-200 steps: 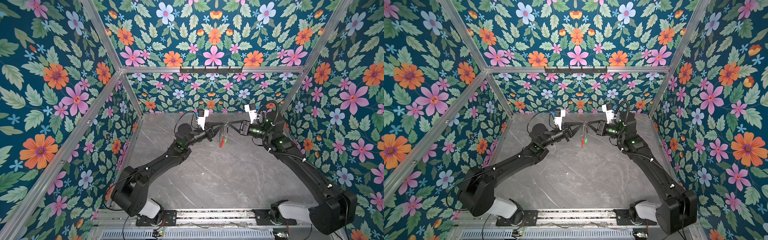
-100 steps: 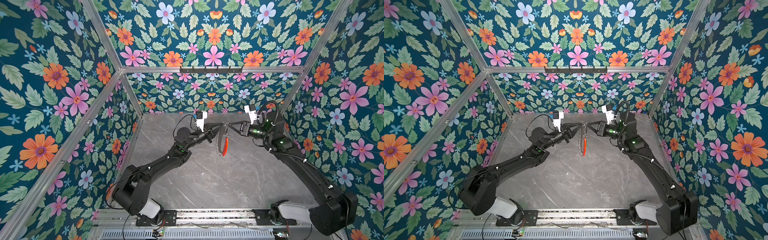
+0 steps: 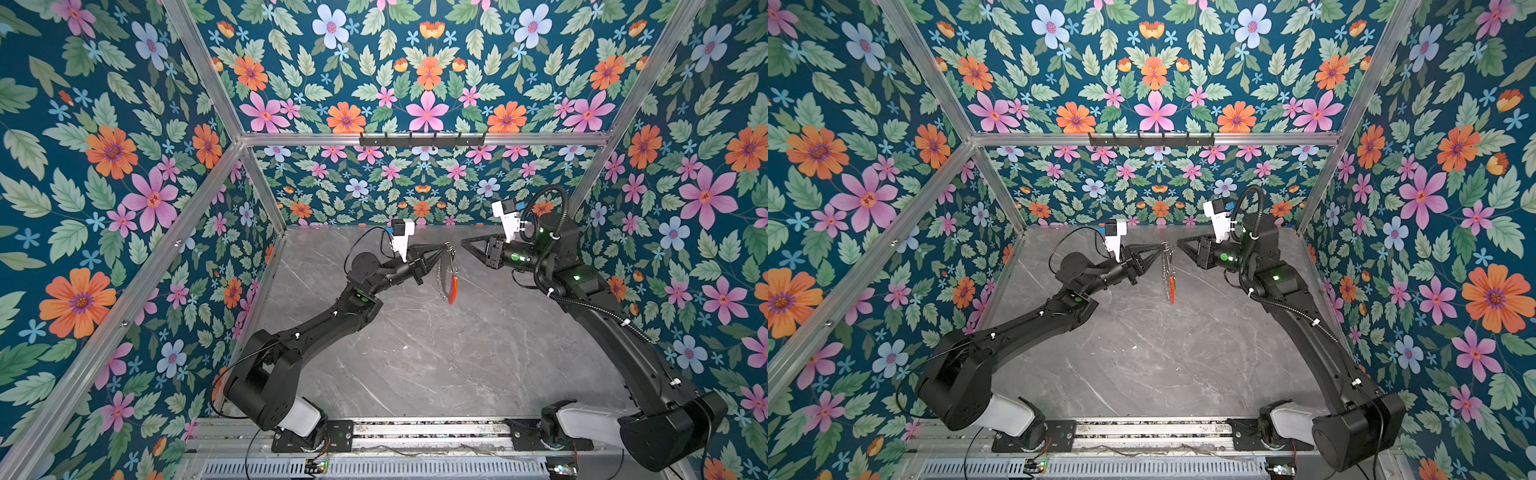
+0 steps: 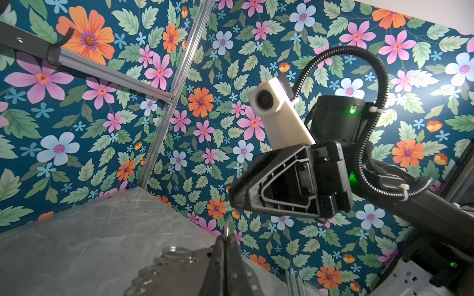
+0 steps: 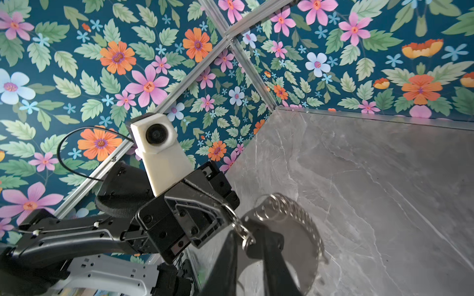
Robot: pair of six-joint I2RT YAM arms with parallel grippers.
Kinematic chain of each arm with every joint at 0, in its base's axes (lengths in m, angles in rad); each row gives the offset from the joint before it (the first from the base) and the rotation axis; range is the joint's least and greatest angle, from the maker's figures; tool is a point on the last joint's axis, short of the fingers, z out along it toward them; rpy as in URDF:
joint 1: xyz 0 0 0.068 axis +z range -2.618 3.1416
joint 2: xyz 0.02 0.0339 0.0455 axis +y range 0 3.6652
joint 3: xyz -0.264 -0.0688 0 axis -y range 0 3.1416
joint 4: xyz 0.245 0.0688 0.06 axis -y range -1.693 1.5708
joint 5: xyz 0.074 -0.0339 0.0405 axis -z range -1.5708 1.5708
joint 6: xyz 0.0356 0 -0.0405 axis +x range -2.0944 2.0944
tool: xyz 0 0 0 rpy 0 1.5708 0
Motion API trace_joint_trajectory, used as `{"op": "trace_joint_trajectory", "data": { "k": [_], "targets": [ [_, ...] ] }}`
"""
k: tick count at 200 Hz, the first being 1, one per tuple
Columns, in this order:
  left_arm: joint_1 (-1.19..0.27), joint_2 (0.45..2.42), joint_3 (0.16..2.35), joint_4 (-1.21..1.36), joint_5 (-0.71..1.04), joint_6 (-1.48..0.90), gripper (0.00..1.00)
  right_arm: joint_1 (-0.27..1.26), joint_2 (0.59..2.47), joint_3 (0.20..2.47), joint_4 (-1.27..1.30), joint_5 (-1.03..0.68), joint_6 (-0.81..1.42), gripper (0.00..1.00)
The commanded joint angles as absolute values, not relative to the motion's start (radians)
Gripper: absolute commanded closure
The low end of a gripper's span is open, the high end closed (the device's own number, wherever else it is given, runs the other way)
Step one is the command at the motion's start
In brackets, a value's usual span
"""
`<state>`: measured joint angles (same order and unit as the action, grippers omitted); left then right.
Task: Put the keys on the keyring
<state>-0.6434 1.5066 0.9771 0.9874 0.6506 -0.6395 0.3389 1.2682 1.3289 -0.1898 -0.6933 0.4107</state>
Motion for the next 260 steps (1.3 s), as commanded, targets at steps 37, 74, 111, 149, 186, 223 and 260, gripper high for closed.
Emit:
{"op": "trace_joint_trajectory", "data": {
  "k": [37, 74, 111, 149, 186, 223, 260],
  "targets": [
    [-0.644, 1.515, 0.989, 1.075, 0.697, -0.706, 1.00, 0.362, 1.282, 1.324, -0.141, -0.762, 0.352, 0.76],
    [-0.644, 1.528, 0.988, 1.125, 0.701, -0.751, 1.00, 0.363, 1.289, 1.298, -0.115, -0.801, 0.372, 0.71],
    [-0.643, 1.546, 0.988, 1.195, 0.710, -0.806, 1.00, 0.364, 1.293, 1.276, -0.062, -0.827, 0.404, 0.73],
    [-0.641, 1.541, 0.978, 1.219, 0.701, -0.810, 1.00, 0.363, 1.296, 1.255, -0.005, -0.853, 0.444, 0.80],
    [-0.637, 1.542, 0.970, 1.233, 0.696, -0.812, 1.00, 0.363, 1.264, 1.209, 0.006, -0.832, 0.450, 0.82],
    [-0.638, 1.543, 0.970, 1.236, 0.696, -0.813, 1.00, 0.363, 1.243, 1.190, 0.005, -0.813, 0.456, 0.86],
    [-0.638, 1.543, 0.973, 1.238, 0.698, -0.809, 1.00, 0.363, 1.234, 1.184, 0.003, -0.816, 0.463, 0.83]
  ]
}}
